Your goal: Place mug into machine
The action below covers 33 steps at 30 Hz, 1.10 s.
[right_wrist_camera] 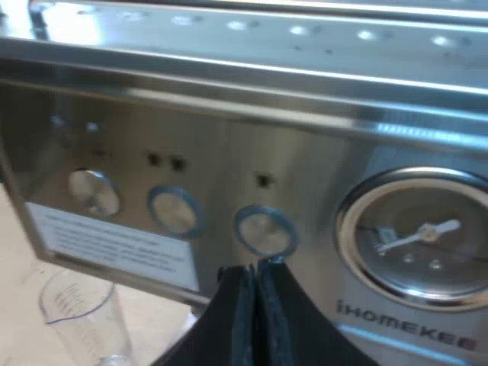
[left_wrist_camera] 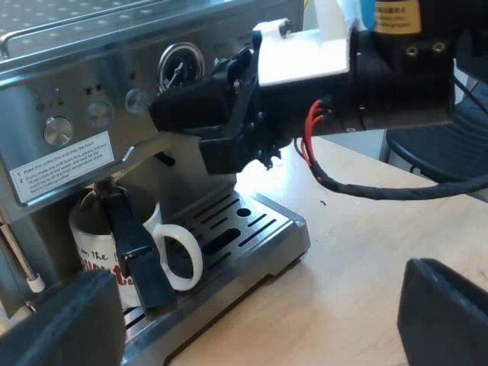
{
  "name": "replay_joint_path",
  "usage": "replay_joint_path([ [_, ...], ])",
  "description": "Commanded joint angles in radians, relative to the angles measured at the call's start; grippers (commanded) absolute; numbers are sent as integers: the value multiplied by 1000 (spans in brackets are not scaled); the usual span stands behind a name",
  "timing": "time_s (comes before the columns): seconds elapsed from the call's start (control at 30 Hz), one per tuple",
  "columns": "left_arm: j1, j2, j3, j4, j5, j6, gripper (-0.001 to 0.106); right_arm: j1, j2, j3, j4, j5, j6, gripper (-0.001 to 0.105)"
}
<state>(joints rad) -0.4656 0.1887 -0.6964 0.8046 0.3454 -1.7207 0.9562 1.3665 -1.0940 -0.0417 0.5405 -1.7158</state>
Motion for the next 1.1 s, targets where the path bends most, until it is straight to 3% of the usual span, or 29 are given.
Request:
replay_joint_path([
  [0.03, -5, -7, -6, -5, 3, -10, 75, -12, 1, -10, -6, -24, -7, 0],
  [0.3, -5, -7, -6, -5, 3, -10, 75, -26, 38, -11, -74, -69, -7, 0],
  [0.73, -5, -7, -6, -5, 3, -10, 75, -26, 64, -17, -168, 87, -14, 0],
  [1.1, -5, -7, -6, -5, 3, -10, 75, -26, 67, -17, -188, 122, -14, 0],
])
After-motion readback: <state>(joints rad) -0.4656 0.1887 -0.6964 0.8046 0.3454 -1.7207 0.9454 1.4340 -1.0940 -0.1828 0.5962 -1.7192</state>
